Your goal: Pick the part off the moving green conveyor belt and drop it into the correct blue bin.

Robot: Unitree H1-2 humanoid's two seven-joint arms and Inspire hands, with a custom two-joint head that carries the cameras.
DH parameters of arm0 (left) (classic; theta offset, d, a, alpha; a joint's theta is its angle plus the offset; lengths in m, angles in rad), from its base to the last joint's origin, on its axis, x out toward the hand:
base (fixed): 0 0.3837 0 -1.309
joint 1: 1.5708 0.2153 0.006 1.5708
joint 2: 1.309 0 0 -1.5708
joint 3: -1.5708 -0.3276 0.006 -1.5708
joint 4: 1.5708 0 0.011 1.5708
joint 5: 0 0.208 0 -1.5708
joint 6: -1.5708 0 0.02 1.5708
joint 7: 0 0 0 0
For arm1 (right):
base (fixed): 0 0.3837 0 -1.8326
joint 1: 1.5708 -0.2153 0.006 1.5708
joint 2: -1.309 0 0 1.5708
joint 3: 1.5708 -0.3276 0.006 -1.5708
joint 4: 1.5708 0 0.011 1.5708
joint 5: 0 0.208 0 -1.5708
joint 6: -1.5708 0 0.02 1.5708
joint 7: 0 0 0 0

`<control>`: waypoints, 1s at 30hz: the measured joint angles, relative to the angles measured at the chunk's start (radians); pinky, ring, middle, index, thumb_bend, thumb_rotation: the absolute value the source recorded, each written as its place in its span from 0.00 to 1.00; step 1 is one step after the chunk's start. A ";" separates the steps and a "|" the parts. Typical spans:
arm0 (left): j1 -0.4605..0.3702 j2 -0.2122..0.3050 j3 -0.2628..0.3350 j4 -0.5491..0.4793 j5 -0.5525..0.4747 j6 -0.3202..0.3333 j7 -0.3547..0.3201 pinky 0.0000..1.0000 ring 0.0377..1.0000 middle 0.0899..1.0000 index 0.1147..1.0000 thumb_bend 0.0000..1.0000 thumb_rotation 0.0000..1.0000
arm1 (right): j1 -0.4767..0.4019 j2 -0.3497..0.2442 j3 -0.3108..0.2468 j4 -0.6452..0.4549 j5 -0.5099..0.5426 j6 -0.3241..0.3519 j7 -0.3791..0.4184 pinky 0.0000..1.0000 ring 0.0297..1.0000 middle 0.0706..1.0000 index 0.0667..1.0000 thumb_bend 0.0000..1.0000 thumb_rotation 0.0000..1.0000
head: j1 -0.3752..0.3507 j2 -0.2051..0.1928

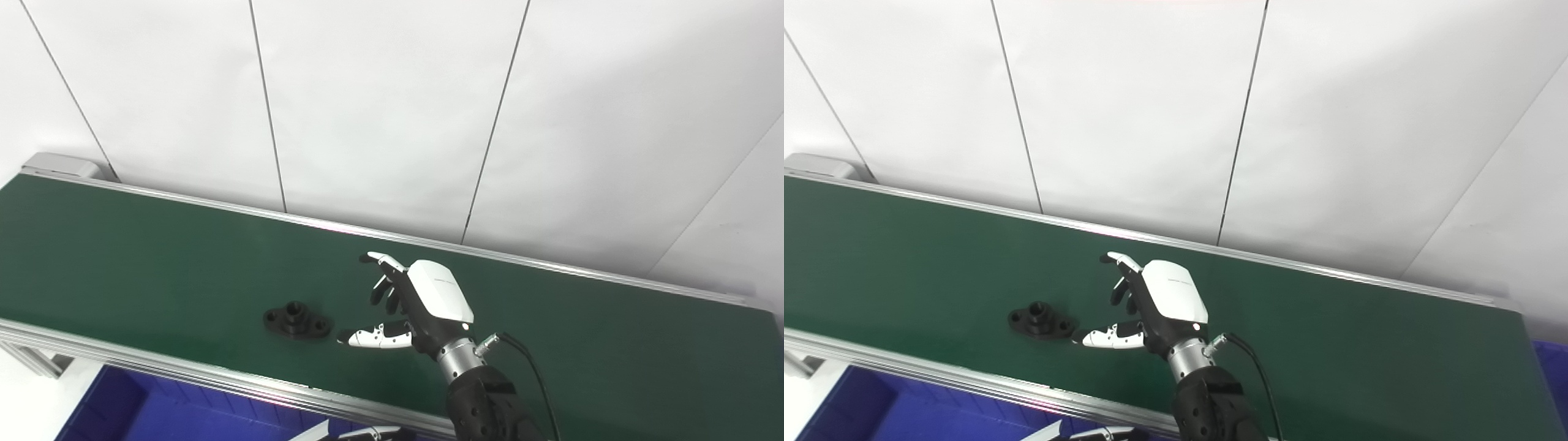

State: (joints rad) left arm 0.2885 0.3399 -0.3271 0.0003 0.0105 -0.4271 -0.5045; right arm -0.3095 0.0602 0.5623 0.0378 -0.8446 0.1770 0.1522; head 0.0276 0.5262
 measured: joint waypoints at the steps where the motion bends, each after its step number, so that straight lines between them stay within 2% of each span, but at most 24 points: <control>1: 0.000 0.000 0.000 -0.003 0.000 0.000 0.001 0.79 0.89 0.93 0.89 0.50 0.38 | 0.000 0.000 0.002 0.000 -0.001 0.000 0.001 0.40 0.45 0.53 0.82 0.75 0.43 | 0.002 0.005; 5: 0.000 0.000 0.000 -0.006 0.000 0.000 0.002 0.80 0.90 0.93 0.90 0.51 0.37 | -0.003 0.000 0.013 0.011 -0.002 0.000 0.006 0.42 0.47 0.55 0.81 0.76 0.42 | 0.003 0.011; 18: -0.001 0.000 0.000 -0.006 -0.001 0.000 0.002 0.81 0.89 0.93 0.89 0.51 0.38 | -0.019 -0.001 0.024 0.074 -0.025 0.001 0.010 0.35 0.42 0.53 0.81 0.78 0.41 | -0.002 0.018; 20: -0.001 0.000 0.000 -0.006 -0.001 0.000 0.002 0.81 0.89 0.93 0.89 0.51 0.38 | -0.026 -0.003 0.025 0.079 -0.037 0.001 0.013 0.33 0.41 0.52 0.80 0.78 0.41 | -0.002 0.018; 23: -0.002 0.000 0.000 -0.006 -0.001 0.000 0.002 0.81 0.89 0.93 0.89 0.51 0.38 | -0.034 -0.005 0.025 0.096 -0.059 0.009 0.018 0.26 0.32 0.43 0.79 0.80 0.39 | -0.006 0.018; 30: -0.003 0.000 0.000 -0.006 -0.001 0.000 0.002 0.81 0.90 0.93 0.89 0.51 0.38 | -0.042 -0.006 0.026 0.109 -0.118 0.055 0.028 0.26 0.30 0.42 0.78 0.81 0.36 | -0.011 0.023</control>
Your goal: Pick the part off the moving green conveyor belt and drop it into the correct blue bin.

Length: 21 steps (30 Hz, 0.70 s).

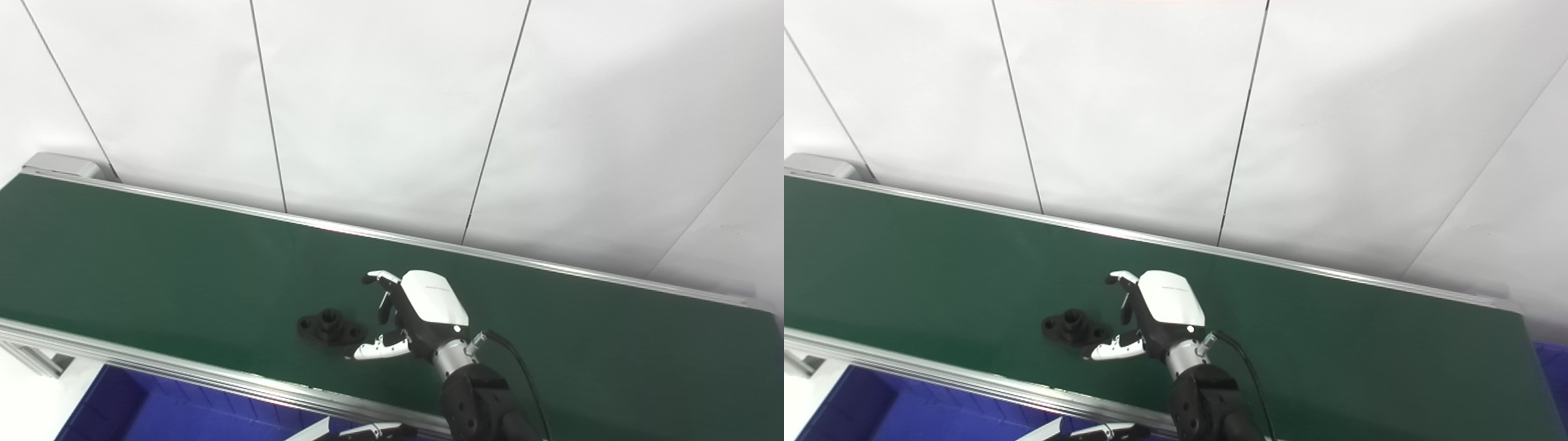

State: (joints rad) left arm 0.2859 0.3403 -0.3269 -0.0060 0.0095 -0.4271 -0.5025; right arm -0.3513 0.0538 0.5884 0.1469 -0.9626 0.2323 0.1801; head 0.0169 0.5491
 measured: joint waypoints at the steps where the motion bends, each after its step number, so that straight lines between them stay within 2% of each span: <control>1: 0.000 0.000 0.000 0.000 0.000 0.000 0.000 0.81 0.90 0.94 0.90 0.50 0.38 | -0.002 0.000 0.000 0.003 -0.006 0.003 -0.001 0.26 0.30 0.42 0.77 0.82 0.36 | 0.000 0.000; 9: 0.000 0.001 0.000 -0.003 -0.001 0.000 0.000 0.81 0.90 0.94 0.90 0.51 0.36 | -0.024 -0.011 0.019 0.033 -0.073 0.048 0.010 0.24 0.28 0.39 0.75 0.83 0.37 | -0.008 0.009; 17: 0.003 0.004 0.001 -0.003 -0.001 0.000 0.000 0.82 0.90 0.94 0.90 0.51 0.37 | -0.048 -0.025 0.044 0.112 -0.110 0.050 0.000 0.21 0.25 0.35 0.74 0.85 0.36 | -0.012 0.017; 21: 0.003 0.005 0.002 -0.003 -0.003 0.000 -0.001 0.82 0.91 0.94 0.91 0.50 0.36 | -0.069 -0.028 0.062 0.155 -0.122 0.051 0.002 0.23 0.27 0.37 0.73 0.84 0.37 | -0.020 0.023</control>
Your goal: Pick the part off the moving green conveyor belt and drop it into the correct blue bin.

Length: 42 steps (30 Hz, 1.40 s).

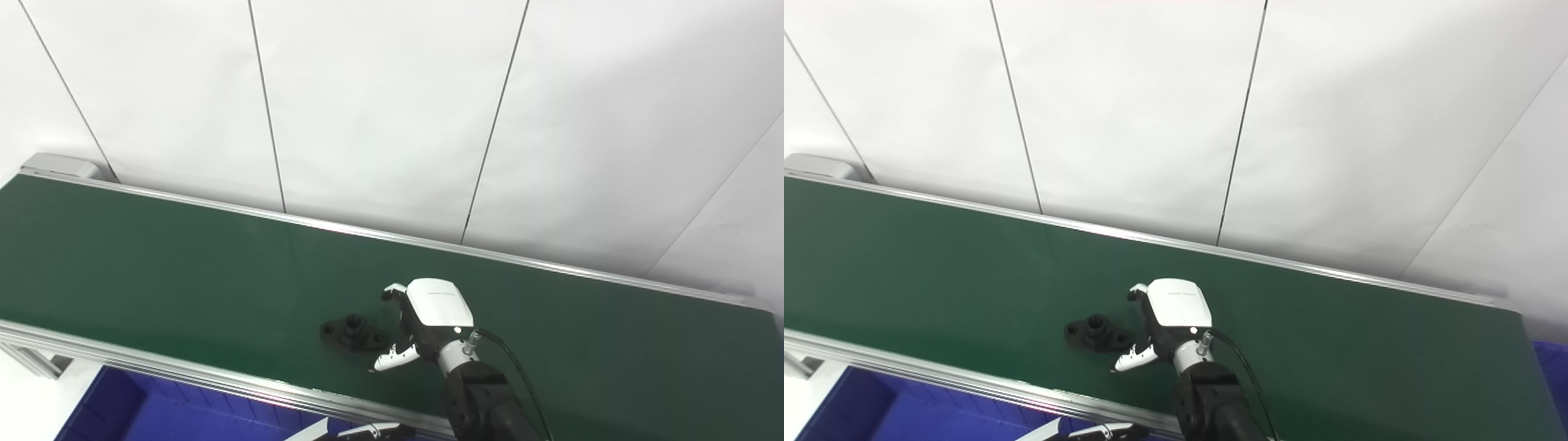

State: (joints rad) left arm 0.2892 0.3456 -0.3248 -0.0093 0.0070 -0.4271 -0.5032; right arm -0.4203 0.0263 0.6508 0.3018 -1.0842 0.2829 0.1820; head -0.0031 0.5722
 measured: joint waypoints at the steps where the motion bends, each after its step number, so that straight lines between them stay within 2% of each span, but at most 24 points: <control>1: 0.000 0.001 0.000 0.000 0.000 0.000 -0.001 0.82 0.91 0.94 0.91 0.50 0.36 | -0.009 0.000 0.002 0.010 0.000 0.000 0.002 0.23 0.28 0.38 0.73 0.84 0.37 | -0.002 0.002; 5: 0.000 0.001 0.000 0.000 -0.001 0.000 -0.002 0.82 0.91 0.95 0.91 0.50 0.33 | -0.041 0.002 0.001 0.046 0.011 0.000 0.005 0.29 0.34 0.44 0.71 0.82 0.37 | -0.002 0.003; 10: 0.005 0.001 0.003 -0.004 -0.001 0.000 -0.001 0.82 0.91 0.95 0.91 0.50 0.33 | -0.052 0.007 0.001 0.077 0.045 -0.001 -0.026 0.28 0.31 0.40 0.69 0.80 0.33 | -0.009 0.009; 13: 0.008 0.002 0.004 -0.005 -0.009 0.000 -0.002 0.83 0.91 0.95 0.91 0.50 0.33 | -0.056 0.011 0.001 0.092 0.071 -0.004 -0.056 0.23 0.26 0.34 0.63 0.80 0.25 | -0.009 0.011; 14: 0.007 0.003 0.004 -0.005 -0.010 0.000 -0.002 0.83 0.91 0.95 0.91 0.50 0.33 | -0.059 0.014 0.002 0.097 0.083 -0.007 -0.065 0.22 0.26 0.33 0.51 0.61 0.18 | -0.012 0.012; 16: 0.007 0.007 0.004 -0.005 -0.011 0.000 -0.003 0.83 0.91 0.95 0.91 0.50 0.34 | -0.064 0.027 0.003 0.111 0.102 -0.010 -0.085 0.21 0.25 0.32 0.46 0.54 0.15 | -0.014 0.015; 20: 0.007 0.012 0.005 -0.006 -0.020 0.000 -0.005 0.83 0.91 0.95 0.91 0.50 0.33 | -0.066 0.050 0.027 0.124 0.121 -0.018 -0.116 0.19 0.23 0.30 0.45 0.53 0.14 | -0.018 0.023; 22: 0.008 0.015 0.006 -0.006 -0.020 0.000 -0.005 0.82 0.91 0.95 0.91 0.51 0.37 | -0.067 0.052 0.035 0.128 0.125 -0.020 -0.127 0.16 0.20 0.27 0.44 0.53 0.14 | -0.020 0.025; 27: 0.009 0.026 0.010 -0.006 -0.019 0.000 -0.003 0.82 0.91 0.95 0.91 0.51 0.36 | -0.072 0.052 0.045 0.134 0.133 -0.020 -0.142 0.15 0.19 0.26 0.45 0.53 0.14 | -0.020 0.025; 42: -0.001 0.026 0.010 -0.015 -0.019 0.000 -0.002 0.83 0.91 0.95 0.92 0.50 0.35 | -0.083 0.042 0.052 0.120 0.137 -0.018 -0.116 0.14 0.18 0.23 0.44 0.53 0.14 | -0.029 0.031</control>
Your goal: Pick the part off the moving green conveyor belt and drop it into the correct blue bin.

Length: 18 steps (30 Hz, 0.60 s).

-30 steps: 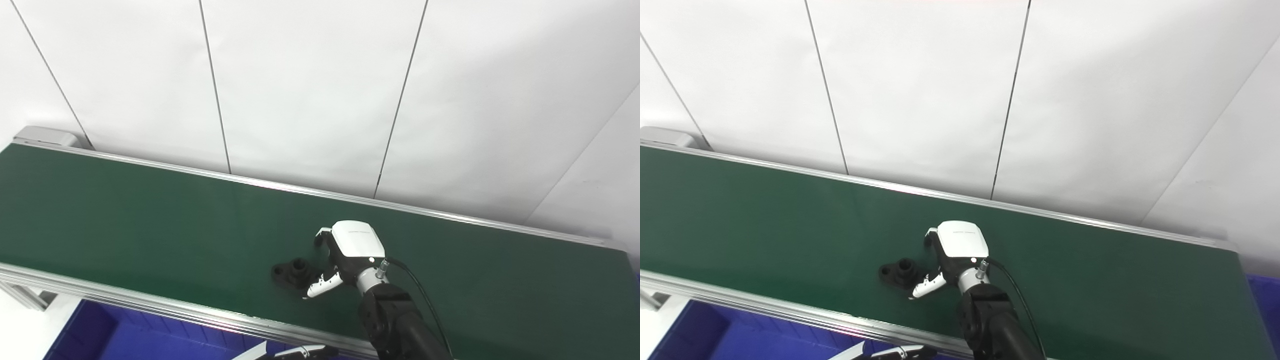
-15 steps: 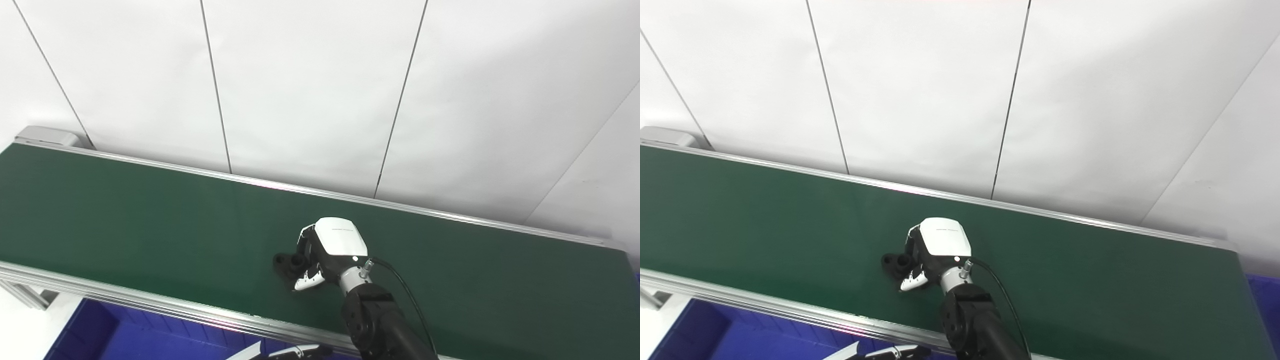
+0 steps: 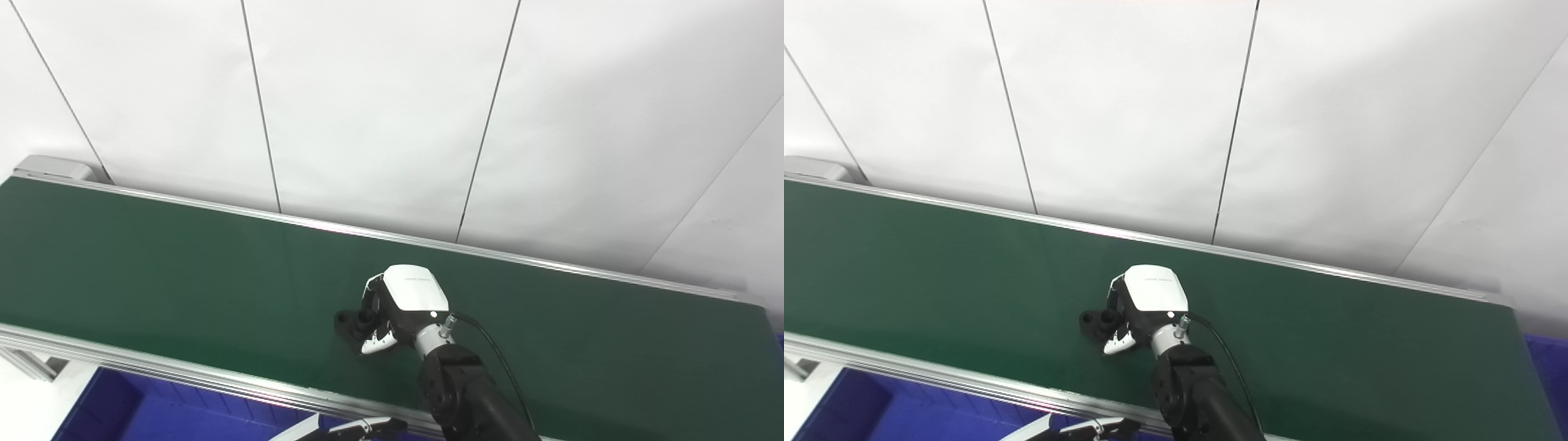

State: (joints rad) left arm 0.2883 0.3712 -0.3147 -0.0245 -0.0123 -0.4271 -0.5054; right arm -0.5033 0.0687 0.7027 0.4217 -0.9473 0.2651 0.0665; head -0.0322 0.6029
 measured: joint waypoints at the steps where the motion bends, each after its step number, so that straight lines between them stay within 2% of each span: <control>1: -0.001 0.000 0.000 0.000 0.000 0.000 0.000 0.83 0.91 0.95 0.92 0.50 0.35 | 0.000 -0.001 -0.001 -0.002 0.000 0.000 0.001 0.13 0.17 0.23 0.44 0.53 0.14 | -0.006 0.003; 11: -0.014 0.000 0.001 -0.009 -0.002 0.000 -0.006 0.84 0.92 0.96 0.92 0.51 0.37 | 0.049 -0.042 -0.031 -0.121 0.025 0.001 0.037 0.13 0.17 0.23 0.45 0.52 0.13 | -0.014 0.020; 18: -0.022 0.001 0.006 -0.009 -0.003 0.000 -0.009 0.85 0.92 0.96 0.93 0.51 0.39 | 0.075 -0.049 -0.051 -0.190 0.022 0.004 0.037 0.13 0.17 0.24 0.45 0.52 0.13 | -0.020 0.025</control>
State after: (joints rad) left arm 0.2665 0.3719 -0.3084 -0.0338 -0.0152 -0.4271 -0.5144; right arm -0.4284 0.0200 0.6521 0.2320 -0.9250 0.2695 0.1036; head -0.0522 0.6274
